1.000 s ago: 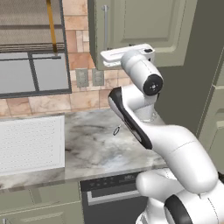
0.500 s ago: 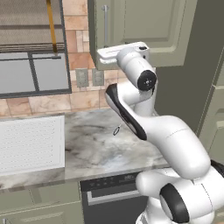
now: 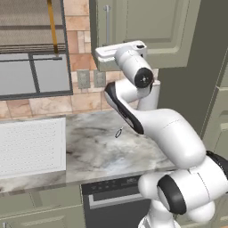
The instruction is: Pick the bar soap and soap dispenser from the cabinet and place them on the counter.
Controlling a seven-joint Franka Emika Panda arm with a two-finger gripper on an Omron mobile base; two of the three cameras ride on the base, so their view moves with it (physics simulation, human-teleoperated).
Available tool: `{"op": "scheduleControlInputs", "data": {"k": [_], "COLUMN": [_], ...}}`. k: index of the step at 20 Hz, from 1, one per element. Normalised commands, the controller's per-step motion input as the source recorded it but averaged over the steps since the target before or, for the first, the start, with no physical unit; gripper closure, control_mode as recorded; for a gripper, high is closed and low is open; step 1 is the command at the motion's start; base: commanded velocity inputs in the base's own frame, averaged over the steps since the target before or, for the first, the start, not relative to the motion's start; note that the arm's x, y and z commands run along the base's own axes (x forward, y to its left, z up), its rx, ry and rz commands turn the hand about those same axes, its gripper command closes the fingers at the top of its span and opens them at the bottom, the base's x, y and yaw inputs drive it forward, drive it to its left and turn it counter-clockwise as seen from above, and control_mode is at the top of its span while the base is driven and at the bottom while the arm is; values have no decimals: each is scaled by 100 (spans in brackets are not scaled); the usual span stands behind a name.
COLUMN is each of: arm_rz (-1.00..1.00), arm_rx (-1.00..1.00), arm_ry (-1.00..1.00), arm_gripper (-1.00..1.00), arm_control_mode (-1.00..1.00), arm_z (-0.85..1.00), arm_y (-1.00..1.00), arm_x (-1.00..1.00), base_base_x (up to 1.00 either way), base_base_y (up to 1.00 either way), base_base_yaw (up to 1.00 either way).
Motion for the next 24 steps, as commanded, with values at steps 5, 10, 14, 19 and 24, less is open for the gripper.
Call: {"op": "scheduleControlInputs", "data": {"k": [5,10,14,19,24], "arm_rz": [0,0,0,0,0], "arm_rx": [0,0,0,0,0], "arm_ry": [0,0,0,0,0], "arm_gripper": [-100,-100,-100,-100,-100], "arm_control_mode": [-100,-100,-100,-100,-100], "arm_z": [-1,-1,-3,-2,-2], "arm_y": [6,3,3,3,6], "arm_x": [25,24,25,25,25], "base_base_x": [0,0,0,0,0], "base_base_y": [0,0,0,0,0], "base_base_yaw": [0,0,0,0,0]}}
